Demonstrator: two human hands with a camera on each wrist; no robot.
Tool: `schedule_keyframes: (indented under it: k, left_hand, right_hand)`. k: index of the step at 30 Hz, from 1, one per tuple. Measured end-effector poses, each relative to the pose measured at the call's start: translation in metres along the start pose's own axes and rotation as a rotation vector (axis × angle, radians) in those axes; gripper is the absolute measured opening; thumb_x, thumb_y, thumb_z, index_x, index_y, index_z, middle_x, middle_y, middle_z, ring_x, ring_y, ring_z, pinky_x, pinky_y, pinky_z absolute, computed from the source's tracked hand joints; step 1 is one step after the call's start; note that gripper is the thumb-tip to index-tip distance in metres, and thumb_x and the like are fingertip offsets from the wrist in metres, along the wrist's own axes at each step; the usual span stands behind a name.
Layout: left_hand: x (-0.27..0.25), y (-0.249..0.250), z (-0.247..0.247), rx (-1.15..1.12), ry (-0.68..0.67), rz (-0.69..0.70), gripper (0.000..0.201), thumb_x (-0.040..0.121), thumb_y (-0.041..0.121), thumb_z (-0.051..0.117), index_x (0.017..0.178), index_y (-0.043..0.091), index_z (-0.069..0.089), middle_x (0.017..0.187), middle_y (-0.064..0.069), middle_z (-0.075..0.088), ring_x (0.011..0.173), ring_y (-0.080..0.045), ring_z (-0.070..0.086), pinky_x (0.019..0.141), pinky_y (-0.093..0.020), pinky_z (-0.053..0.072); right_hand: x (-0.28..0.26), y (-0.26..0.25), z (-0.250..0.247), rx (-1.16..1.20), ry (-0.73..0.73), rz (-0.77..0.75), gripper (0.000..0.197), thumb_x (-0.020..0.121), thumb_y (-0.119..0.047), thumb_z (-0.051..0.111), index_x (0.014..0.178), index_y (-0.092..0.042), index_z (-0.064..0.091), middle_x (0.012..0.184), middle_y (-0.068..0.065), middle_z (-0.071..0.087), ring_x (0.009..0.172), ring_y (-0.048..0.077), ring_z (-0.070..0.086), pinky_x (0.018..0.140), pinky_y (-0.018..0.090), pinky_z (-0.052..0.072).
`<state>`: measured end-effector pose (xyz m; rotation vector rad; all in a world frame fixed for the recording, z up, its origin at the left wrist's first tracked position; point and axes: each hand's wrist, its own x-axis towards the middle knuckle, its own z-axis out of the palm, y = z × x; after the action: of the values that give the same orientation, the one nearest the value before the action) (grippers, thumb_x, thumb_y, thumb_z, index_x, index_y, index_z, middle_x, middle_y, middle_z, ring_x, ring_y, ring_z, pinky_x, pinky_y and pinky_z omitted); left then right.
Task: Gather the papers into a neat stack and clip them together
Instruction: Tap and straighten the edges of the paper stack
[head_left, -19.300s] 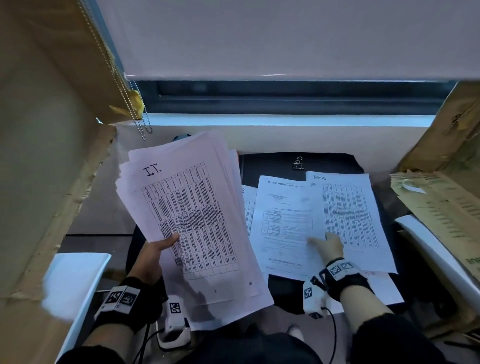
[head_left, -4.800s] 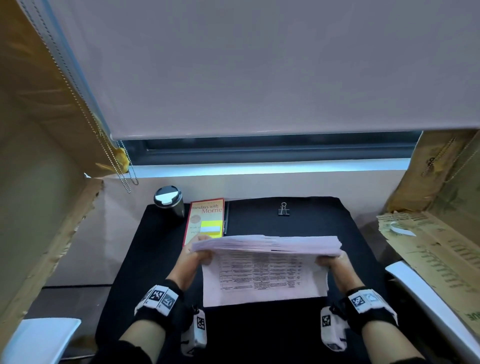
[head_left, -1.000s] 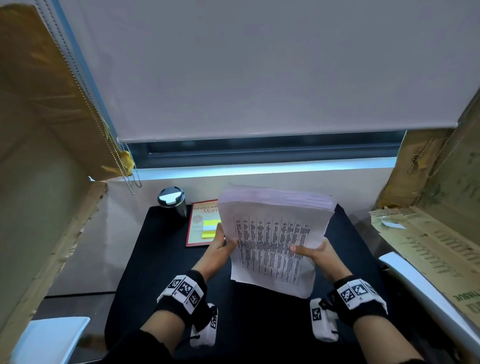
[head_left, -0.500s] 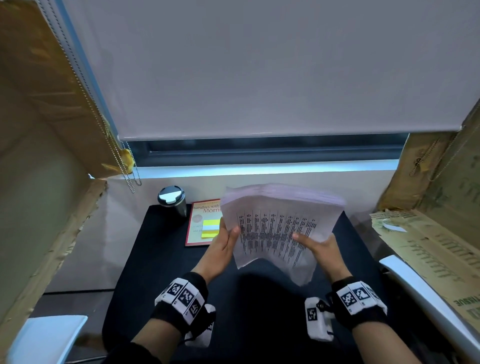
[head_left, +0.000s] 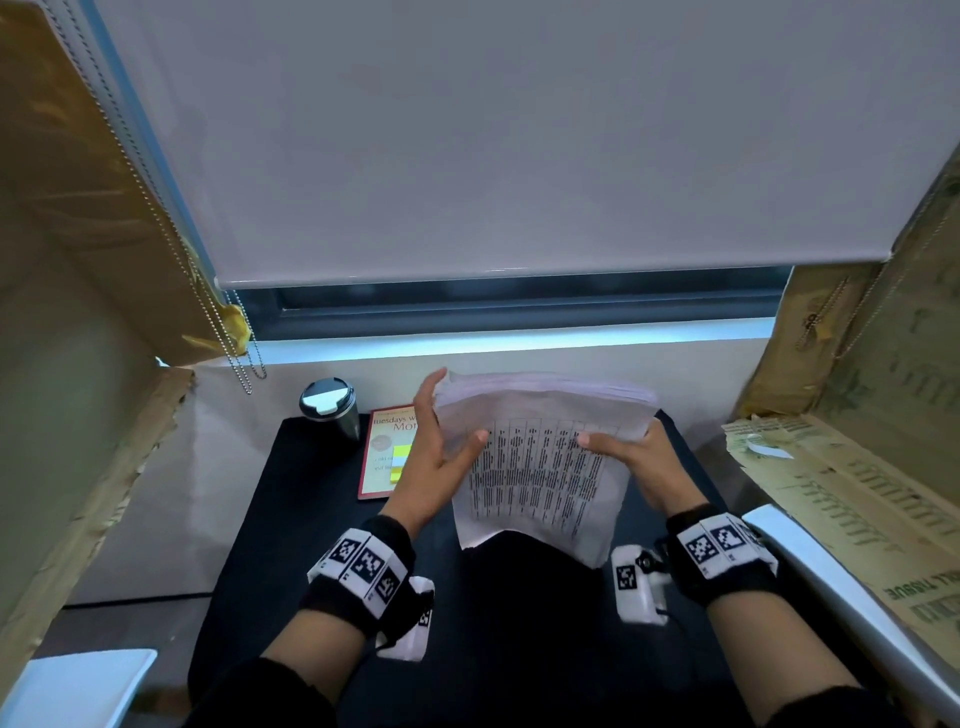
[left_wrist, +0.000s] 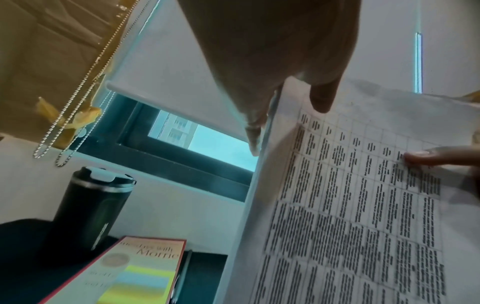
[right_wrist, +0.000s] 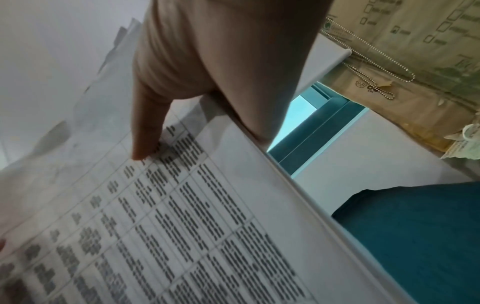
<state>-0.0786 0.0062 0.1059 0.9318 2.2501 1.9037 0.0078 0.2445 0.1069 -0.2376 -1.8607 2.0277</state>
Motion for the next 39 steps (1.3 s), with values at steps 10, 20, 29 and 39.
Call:
schedule_keyframes:
  k: [10,20,29,39]
  left_hand:
    - [0.020,0.008,-0.005,0.203,0.131,0.221,0.047,0.082,0.021,0.075,0.126,0.024,0.059,0.125,-0.003,0.046,0.123,-0.008,0.044,0.103,-0.038,0.043]
    - [0.022,0.003,-0.006,-0.223,0.002,-0.106,0.053,0.081,0.045,0.064,0.126,0.043,0.037,0.130,-0.010,0.055,0.117,-0.022,0.059,0.103,-0.040,0.048]
    - [0.027,-0.011,0.005,-0.295,-0.023,-0.303,0.079,0.073,0.055,0.075,0.132,0.023,0.035,0.131,-0.010,0.059,0.123,-0.029,0.057,0.105,-0.055,0.044]
    - [0.029,0.001,0.005,-0.304,-0.019,-0.189,0.021,0.095,0.017,0.057,0.107,0.024,0.041,0.113,-0.007,0.062,0.108,-0.024,0.062,0.098,-0.044,0.051]
  right_hand:
    - [0.004,-0.005,-0.006,0.000,-0.062,0.008,0.040,0.068,0.009,0.075,0.101,-0.012,0.068,0.106,0.013,0.072,0.102,0.028,0.068,0.089,0.036,0.054]
    - [0.008,-0.001,-0.009,0.086,-0.088,0.054,0.064,0.033,-0.031,0.094,0.091,-0.015,0.072,0.093,0.008,0.076,0.088,0.022,0.072,0.072,0.026,0.057]
    - [0.009,-0.024,-0.005,0.087,-0.023,-0.130,0.024,0.064,-0.014,0.078,0.087,-0.019,0.076,0.088,0.000,0.074,0.083,0.016,0.069,0.074,0.024,0.055]
    - [0.019,-0.040,-0.004,0.022,-0.033,-0.100,0.028,0.058,-0.001,0.073,0.081,-0.017,0.073,0.075,-0.004,0.073,0.073,0.013,0.067,0.067,0.022,0.053]
